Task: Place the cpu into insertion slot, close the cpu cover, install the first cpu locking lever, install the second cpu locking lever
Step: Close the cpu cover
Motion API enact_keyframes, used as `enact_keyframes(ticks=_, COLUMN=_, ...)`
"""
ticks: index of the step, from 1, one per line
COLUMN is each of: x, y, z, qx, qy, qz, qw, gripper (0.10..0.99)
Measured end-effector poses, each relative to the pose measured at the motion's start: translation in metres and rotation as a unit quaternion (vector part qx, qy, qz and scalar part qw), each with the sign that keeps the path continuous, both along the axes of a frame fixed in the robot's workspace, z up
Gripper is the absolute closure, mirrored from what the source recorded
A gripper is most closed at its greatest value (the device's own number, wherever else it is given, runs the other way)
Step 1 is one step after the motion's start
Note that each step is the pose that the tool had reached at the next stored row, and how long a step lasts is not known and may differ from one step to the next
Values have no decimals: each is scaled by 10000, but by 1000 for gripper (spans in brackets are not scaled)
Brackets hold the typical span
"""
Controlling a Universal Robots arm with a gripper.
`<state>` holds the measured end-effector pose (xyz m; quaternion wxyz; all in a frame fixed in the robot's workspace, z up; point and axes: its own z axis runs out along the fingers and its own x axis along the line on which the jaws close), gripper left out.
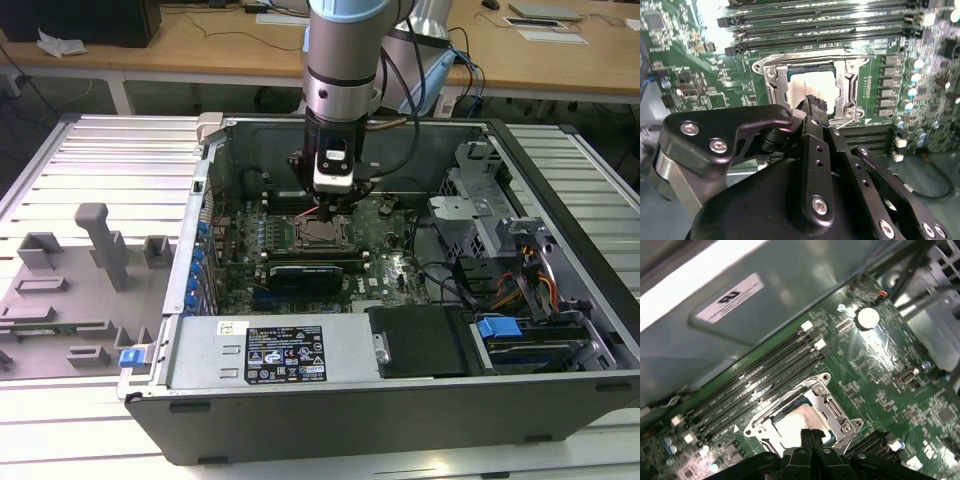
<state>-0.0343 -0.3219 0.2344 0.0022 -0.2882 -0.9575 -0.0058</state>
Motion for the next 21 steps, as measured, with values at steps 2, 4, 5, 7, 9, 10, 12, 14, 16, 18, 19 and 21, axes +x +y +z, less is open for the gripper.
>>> enact_keyframes(ticks=2, x=1, y=1, z=-2, qx=1, qy=-27, qz=324, qw=9995, gripper=980)
enact_keyframes(ticks=4, x=0, y=0, z=-2, qx=1, qy=-35, qz=520, qw=9986, gripper=980)
enact_keyframes(ticks=5, x=0, y=0, z=-2, qx=1, qy=-39, qz=645, qw=9979, gripper=980)
enact_keyframes(ticks=7, x=0, y=0, z=-3, qx=1, qy=-49, qz=854, qw=9963, gripper=980)
enact_keyframes(ticks=9, x=-1, y=0, z=-3, qx=0, qy=-73, qz=1030, qw=9947, gripper=980)
enact_keyframes(ticks=10, x=-1, y=0, z=-3, qx=-2, qy=-95, qz=1093, qw=9940, gripper=980)
enact_keyframes(ticks=12, x=0, y=0, z=-3, qx=-8, qy=-164, qz=1277, qw=9917, gripper=980)
enact_keyframes(ticks=14, x=0, y=0, z=-4, qx=-12, qy=-234, qz=1515, qw=9882, gripper=980)
enact_keyframes(ticks=16, x=0, y=0, z=-3, qx=-6, qy=-247, qz=1897, qw=9815, gripper=980)
enact_keyframes(ticks=18, x=0, y=0, z=-3, qx=3, qy=-247, qz=2222, qw=9747, gripper=980)
enact_keyframes(ticks=19, x=0, y=0, z=-4, qx=5, qy=-247, qz=2321, qw=9724, gripper=980)
enact_keyframes(ticks=21, x=0, y=0, z=-5, qx=11, qy=-247, qz=2539, qw=9669, gripper=980)
